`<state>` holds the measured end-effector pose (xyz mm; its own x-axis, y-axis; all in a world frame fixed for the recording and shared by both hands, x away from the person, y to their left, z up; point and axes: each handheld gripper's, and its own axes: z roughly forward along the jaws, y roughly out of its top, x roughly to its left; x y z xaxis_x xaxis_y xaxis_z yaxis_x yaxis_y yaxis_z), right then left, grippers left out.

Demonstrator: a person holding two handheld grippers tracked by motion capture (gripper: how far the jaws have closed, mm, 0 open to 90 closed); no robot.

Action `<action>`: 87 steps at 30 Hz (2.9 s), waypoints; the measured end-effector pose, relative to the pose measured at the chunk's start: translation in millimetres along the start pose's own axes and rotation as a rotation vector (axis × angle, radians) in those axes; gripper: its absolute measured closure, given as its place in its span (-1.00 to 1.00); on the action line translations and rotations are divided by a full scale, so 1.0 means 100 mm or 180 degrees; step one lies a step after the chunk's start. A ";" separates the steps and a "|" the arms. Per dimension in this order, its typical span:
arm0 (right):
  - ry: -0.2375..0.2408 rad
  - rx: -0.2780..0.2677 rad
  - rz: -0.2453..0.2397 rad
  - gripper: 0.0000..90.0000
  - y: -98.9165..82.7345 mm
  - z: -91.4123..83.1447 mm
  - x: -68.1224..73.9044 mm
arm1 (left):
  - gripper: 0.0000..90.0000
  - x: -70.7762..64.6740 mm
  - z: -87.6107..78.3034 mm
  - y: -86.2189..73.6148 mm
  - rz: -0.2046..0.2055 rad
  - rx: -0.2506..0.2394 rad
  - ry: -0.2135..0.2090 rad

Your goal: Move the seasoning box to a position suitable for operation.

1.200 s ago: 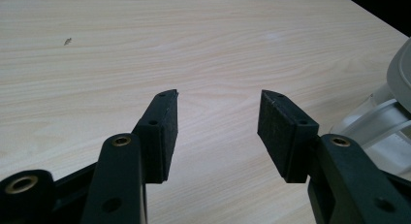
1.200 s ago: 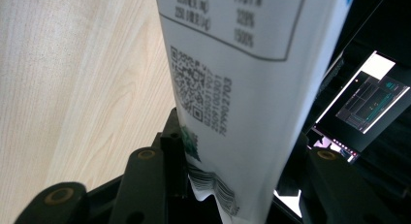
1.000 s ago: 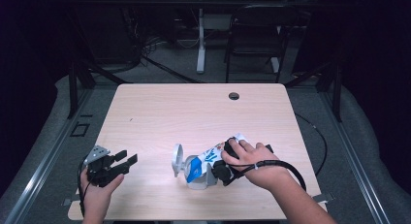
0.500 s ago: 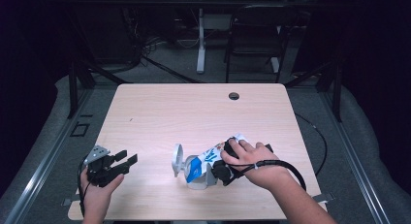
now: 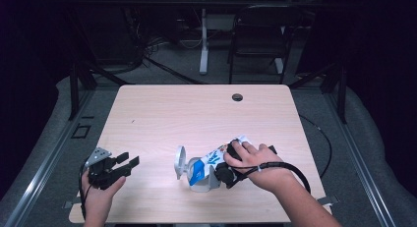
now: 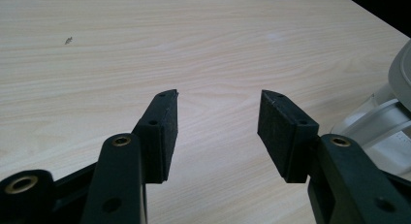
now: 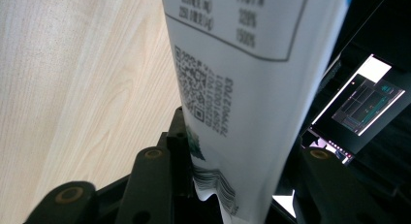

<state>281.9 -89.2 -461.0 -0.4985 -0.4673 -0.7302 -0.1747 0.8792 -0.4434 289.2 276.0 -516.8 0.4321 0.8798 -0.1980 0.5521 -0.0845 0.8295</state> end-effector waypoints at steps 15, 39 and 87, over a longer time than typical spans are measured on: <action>0.0005 -0.0037 0.0003 0.43 -0.01 0.00 0.00 | 0.11 0.00 0.00 0.00 -0.0001 0.0008 -0.0002; -0.0020 -0.0006 -0.0050 0.47 -0.01 -0.01 -0.01 | 0.11 0.01 0.00 0.00 -0.0001 0.0015 -0.0003; -0.0024 0.0019 -0.0120 0.59 -0.01 -0.03 -0.03 | 0.10 0.01 0.00 -0.01 0.0000 0.0027 0.0000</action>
<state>281.0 -89.0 -456.7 -0.4853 -0.5008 -0.7167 -0.1881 0.8603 -0.4738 289.3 276.6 -517.5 0.4320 0.8799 -0.1980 0.5581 -0.0885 0.8250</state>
